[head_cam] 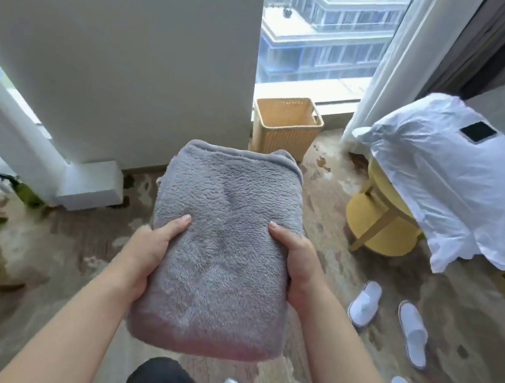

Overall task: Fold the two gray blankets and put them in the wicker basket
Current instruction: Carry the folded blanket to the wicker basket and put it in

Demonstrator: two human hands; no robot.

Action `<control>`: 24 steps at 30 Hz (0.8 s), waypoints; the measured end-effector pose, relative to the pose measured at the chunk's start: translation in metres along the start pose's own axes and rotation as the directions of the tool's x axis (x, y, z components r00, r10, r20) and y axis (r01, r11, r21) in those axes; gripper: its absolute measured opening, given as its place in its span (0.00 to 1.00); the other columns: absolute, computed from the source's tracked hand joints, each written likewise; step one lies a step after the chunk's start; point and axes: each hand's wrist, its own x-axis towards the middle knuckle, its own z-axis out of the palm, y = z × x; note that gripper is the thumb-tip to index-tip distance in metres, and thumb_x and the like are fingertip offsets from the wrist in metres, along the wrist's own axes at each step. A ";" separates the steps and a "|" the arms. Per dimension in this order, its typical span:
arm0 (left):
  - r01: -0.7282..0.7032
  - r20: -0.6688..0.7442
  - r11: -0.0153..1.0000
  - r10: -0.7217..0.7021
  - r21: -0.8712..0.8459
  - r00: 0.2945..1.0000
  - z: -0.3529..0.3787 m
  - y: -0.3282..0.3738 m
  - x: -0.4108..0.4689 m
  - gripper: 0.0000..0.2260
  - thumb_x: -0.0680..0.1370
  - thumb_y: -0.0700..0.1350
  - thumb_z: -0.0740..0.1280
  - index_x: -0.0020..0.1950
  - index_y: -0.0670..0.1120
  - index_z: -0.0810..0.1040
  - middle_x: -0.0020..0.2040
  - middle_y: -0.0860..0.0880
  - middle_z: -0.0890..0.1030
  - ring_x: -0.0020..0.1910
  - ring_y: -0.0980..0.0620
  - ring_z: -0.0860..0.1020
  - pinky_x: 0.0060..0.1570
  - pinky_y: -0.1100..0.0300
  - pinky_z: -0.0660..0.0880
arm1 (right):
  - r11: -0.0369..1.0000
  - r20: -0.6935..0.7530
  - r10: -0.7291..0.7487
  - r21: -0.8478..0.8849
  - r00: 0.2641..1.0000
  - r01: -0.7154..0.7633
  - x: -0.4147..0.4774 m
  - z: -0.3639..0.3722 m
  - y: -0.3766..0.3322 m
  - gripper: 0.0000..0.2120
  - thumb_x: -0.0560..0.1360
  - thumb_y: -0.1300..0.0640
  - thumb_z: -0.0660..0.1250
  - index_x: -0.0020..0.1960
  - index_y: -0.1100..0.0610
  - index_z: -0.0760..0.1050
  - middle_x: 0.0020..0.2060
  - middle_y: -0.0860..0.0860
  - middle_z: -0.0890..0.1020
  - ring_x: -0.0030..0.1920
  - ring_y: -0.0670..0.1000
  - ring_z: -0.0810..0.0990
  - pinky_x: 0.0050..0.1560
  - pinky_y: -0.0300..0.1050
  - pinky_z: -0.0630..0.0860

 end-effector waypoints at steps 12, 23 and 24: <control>0.101 0.248 0.992 -0.117 0.078 0.962 0.125 0.137 0.309 0.11 0.73 0.49 0.71 0.50 0.43 0.83 0.41 0.44 0.86 0.38 0.47 0.85 0.28 0.62 0.78 | 0.991 -0.252 0.030 0.134 0.967 0.004 0.270 0.001 -0.134 0.19 0.71 0.59 0.69 0.60 0.64 0.76 0.53 0.63 0.83 0.53 0.64 0.82 0.56 0.60 0.78; 0.091 0.500 0.964 -0.210 0.251 0.840 0.276 0.271 0.513 0.13 0.72 0.52 0.72 0.51 0.45 0.82 0.43 0.45 0.86 0.41 0.46 0.85 0.34 0.61 0.78 | 0.953 -0.495 -0.046 0.239 0.868 0.187 0.433 -0.018 -0.283 0.31 0.61 0.57 0.75 0.62 0.65 0.74 0.54 0.65 0.82 0.54 0.65 0.81 0.60 0.66 0.74; 0.091 0.503 0.963 -0.212 0.254 0.838 0.285 0.280 0.533 0.14 0.72 0.52 0.72 0.51 0.45 0.83 0.43 0.45 0.86 0.41 0.46 0.85 0.34 0.60 0.78 | 0.954 -0.490 -0.057 0.232 0.870 0.193 0.454 -0.018 -0.295 0.31 0.61 0.56 0.75 0.61 0.66 0.75 0.53 0.65 0.82 0.54 0.65 0.81 0.59 0.66 0.74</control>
